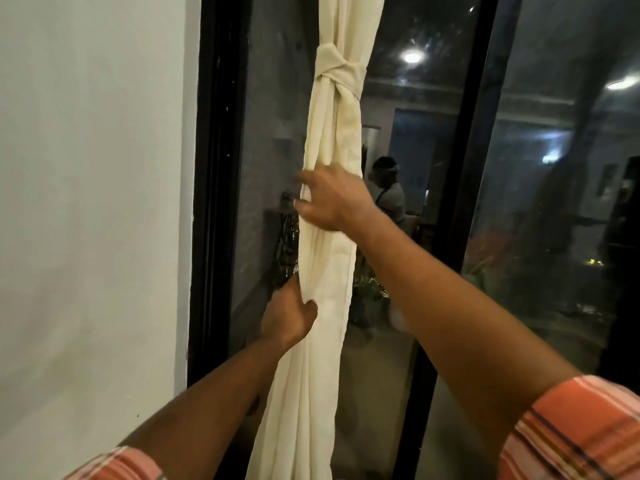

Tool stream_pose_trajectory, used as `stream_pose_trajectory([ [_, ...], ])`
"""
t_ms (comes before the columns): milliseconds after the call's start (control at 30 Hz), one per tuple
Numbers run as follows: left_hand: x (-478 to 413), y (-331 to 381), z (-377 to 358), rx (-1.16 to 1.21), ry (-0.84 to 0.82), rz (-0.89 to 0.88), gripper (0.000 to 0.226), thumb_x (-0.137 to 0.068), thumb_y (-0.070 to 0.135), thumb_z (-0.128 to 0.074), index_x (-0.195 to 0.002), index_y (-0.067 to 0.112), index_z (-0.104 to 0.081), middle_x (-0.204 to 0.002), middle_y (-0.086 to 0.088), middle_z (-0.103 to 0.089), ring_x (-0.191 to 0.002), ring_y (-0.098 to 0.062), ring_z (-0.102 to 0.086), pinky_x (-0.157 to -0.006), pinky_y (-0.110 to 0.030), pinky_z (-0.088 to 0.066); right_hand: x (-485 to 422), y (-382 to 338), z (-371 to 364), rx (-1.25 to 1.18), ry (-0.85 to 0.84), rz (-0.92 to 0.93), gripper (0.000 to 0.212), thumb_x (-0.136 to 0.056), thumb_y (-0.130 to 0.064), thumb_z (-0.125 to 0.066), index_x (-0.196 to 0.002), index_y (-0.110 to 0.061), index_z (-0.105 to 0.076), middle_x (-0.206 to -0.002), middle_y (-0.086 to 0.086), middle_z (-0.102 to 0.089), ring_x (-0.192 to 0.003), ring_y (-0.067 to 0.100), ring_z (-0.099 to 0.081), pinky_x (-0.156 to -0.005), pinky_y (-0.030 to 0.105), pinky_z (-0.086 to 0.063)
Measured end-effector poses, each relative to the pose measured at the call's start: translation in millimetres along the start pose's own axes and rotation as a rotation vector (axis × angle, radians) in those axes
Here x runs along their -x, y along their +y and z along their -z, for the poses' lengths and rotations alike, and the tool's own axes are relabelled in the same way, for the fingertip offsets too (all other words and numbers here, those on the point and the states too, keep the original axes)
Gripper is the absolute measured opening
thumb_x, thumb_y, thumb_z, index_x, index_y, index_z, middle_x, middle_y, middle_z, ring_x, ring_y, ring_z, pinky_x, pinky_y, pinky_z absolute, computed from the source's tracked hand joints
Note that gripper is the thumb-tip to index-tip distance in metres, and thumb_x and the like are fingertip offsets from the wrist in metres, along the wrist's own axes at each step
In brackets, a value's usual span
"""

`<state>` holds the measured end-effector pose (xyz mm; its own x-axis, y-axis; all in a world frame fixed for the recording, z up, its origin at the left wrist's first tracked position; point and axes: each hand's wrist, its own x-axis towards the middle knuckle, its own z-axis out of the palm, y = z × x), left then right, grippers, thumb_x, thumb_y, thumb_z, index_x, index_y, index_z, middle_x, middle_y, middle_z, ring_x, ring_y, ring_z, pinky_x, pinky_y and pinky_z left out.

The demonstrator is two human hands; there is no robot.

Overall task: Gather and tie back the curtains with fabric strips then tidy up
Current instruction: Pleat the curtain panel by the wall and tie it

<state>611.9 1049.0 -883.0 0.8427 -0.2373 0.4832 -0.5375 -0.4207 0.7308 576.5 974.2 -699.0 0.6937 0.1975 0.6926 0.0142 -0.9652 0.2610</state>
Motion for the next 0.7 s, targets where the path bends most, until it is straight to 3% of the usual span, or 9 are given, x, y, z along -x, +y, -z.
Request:
stream_pose_trajectory([
  [67, 3, 0, 10, -0.002, -0.077, -0.080, 0.048, -0.092, 0.027, -0.058, -0.136, 0.012, -0.044, -0.130, -0.007, -0.057, -0.118, -0.029, -0.056, -0.098, -0.038, -0.046, -11, 3, 16, -0.047, 0.057, -0.074, 0.048, -0.086, -0.043, -0.052, -0.130, -0.023, -0.056, -0.129, 0.004, -0.056, -0.120, 0.028, -0.050, -0.089, 0.043, -0.046],
  [133, 6, -2, 18, 0.005, -0.166, -0.095, 0.053, -0.092, 0.028, -0.060, -0.138, 0.011, -0.042, -0.134, -0.005, -0.055, -0.122, -0.027, -0.053, -0.099, -0.035, -0.044, -15, 3, 22, -0.111, 0.032, -0.108, 0.047, -0.086, -0.041, -0.054, -0.129, -0.023, -0.059, -0.130, 0.002, -0.058, -0.118, 0.024, -0.053, -0.091, 0.038, -0.046],
  [233, 12, -9, 26, 0.021, -0.204, -0.081, 0.058, -0.089, 0.030, -0.065, -0.139, 0.013, -0.042, -0.136, -0.005, -0.054, -0.123, -0.027, -0.052, -0.100, -0.038, -0.043, -3, -5, 5, -0.099, -0.145, -0.118, 0.029, -0.084, -0.035, -0.058, -0.106, -0.018, -0.066, -0.105, 0.003, -0.064, -0.097, 0.024, -0.061, -0.076, 0.032, -0.048],
  [300, 14, -15, 30, 0.021, -0.228, -0.080, 0.053, -0.087, 0.025, -0.066, -0.135, 0.014, -0.048, -0.131, -0.005, -0.057, -0.119, -0.026, -0.055, -0.098, -0.037, -0.045, 14, -11, -16, -0.088, -0.249, -0.142, 0.017, -0.084, -0.031, -0.061, -0.093, -0.017, -0.062, -0.088, 0.002, -0.058, -0.084, 0.023, -0.061, -0.067, 0.030, -0.044],
  [433, 20, -34, 30, 0.006, -0.381, -0.019, 0.048, -0.077, 0.010, -0.063, -0.123, 0.015, -0.053, -0.115, -0.003, -0.062, -0.104, -0.022, -0.060, -0.090, -0.039, -0.052, 55, -27, -68, -0.109, -0.337, -0.178, 0.020, -0.083, -0.028, -0.063, -0.099, -0.016, -0.067, -0.096, 0.005, -0.063, -0.084, 0.023, -0.060, -0.069, 0.031, -0.047],
  [500, 25, -51, 27, 0.081, -0.339, 0.054, 0.045, -0.077, 0.000, -0.057, -0.119, 0.015, -0.054, -0.108, -0.002, -0.062, -0.102, -0.021, -0.059, -0.087, -0.037, -0.051, 89, -43, -95, -0.095, -0.401, -0.173, 0.024, -0.085, -0.028, -0.062, -0.105, -0.015, -0.066, -0.100, 0.006, -0.063, -0.086, 0.024, -0.061, -0.071, 0.032, -0.047],
  [600, 27, -72, 23, 0.270, -0.089, 0.140, 0.037, -0.081, -0.005, -0.054, -0.107, 0.022, -0.056, -0.107, -0.002, -0.063, -0.108, -0.023, -0.059, -0.090, -0.036, -0.048, 159, -74, -144, -0.112, -0.539, -0.141, 0.026, -0.088, -0.026, -0.059, -0.109, -0.011, -0.064, -0.107, 0.011, -0.063, -0.096, 0.030, -0.062, -0.080, 0.037, -0.049],
  [667, 26, -73, 23, 0.341, -0.049, 0.115, 0.032, -0.087, 0.010, -0.059, -0.116, 0.023, -0.053, -0.115, -0.001, -0.059, -0.112, -0.021, -0.057, -0.094, -0.035, -0.046, 217, -101, -177, -0.127, -0.686, -0.107, 0.027, -0.089, -0.023, -0.058, -0.112, -0.009, -0.062, -0.112, 0.013, -0.062, -0.103, 0.032, -0.061, -0.087, 0.041, -0.048],
  [700, 26, -70, 22, 0.356, -0.094, 0.077, 0.041, -0.088, 0.025, -0.061, -0.127, 0.025, -0.047, -0.122, 0.002, -0.055, -0.114, -0.019, -0.055, -0.097, -0.035, -0.044, 246, -115, -192, -0.118, -0.771, -0.083, 0.028, -0.090, -0.022, -0.058, -0.114, -0.007, -0.061, -0.114, 0.014, -0.061, -0.105, 0.033, -0.060, -0.090, 0.043, -0.047],
])
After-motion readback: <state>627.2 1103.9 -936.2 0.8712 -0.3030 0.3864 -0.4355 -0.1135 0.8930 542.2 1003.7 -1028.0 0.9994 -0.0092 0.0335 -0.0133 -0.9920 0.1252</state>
